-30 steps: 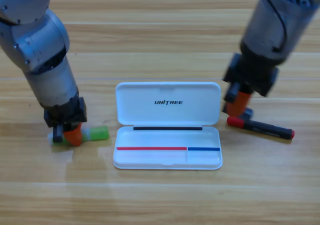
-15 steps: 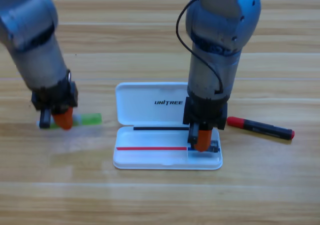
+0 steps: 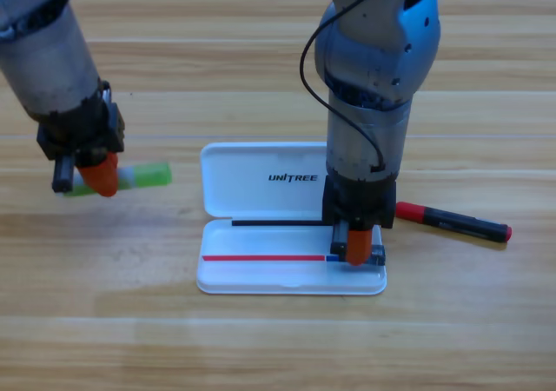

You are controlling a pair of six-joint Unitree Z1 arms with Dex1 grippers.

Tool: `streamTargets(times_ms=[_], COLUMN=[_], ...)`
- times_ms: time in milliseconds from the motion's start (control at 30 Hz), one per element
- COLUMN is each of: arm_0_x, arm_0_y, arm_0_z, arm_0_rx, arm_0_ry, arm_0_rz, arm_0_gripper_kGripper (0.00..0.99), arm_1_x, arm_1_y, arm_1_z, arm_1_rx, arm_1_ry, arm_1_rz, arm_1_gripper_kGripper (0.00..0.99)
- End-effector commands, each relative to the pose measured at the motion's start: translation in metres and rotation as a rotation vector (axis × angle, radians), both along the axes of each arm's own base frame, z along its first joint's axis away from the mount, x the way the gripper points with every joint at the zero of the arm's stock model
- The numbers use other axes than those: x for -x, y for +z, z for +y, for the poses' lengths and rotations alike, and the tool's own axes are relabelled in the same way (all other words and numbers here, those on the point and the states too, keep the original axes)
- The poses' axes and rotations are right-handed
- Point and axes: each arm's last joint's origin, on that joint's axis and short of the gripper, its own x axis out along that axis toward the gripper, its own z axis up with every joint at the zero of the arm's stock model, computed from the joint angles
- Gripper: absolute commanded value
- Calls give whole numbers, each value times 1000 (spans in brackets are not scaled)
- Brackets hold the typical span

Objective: Clean up eraser and pencils

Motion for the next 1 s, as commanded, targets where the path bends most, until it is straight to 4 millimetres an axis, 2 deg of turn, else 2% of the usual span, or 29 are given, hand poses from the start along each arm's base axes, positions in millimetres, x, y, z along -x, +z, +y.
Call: streamTargets(times_ms=[33, 100, 167, 200, 267, 400, 567, 633, 700, 767, 833, 933, 1000], arm_0_x=[1, 1, 2, 2, 3, 3, 7, 9, 12, 14, 16, 20, 23], arm_0_y=[15, 20, 24, 26, 29, 36, 49, 54, 58, 59, 54, 41, 30], arm_0_z=[6, 6, 5, 5, 3, 1, -12, -22, -35, -48, -65, -89, -102], arm_0_rx=[-6, -5, -3, -2, -2, 1, 12, 25, 44, 61, 77, 81, 84], arm_0_ry=[5, 3, 0, 0, -5, -11, -33, -55, -80, -108, -143, -191, -212], arm_0_rz=[-9, -11, -13, -15, -15, -18, -24, -9, 27, 67, 118, 183, 223], arm_0_gripper_kGripper=[0, 0, 0, 0, 0, 0, 0, 0, 0, 0, 0, 0, 0], arm_1_x=[6, 8, 11, 13, 18, 34, 72, 82, 84, 79, 63, 35, 12], arm_1_y=[-27, -21, -13, -8, 5, 40, 98, 113, 119, 115, 103, 75, 56], arm_1_z=[7, 5, 2, 1, -2, -21, -71, -92, -112, -129, -142, -153, -153], arm_1_rx=[67, 59, 42, 31, 9, -46, -170, -192, -198, -177, -147, -103, -81], arm_1_ry=[32, 32, 32, 33, 36, 49, 92, 87, 63, 37, -25, -104, -125], arm_1_rz=[35, 32, 34, 37, 30, 29, 55, 34, 17, 12, -11, -83, -104], arm_1_gripper_kGripper=[193, 506, 712, 802, 888, 960, 990, 990, 989, 989, 988, 989, 990])
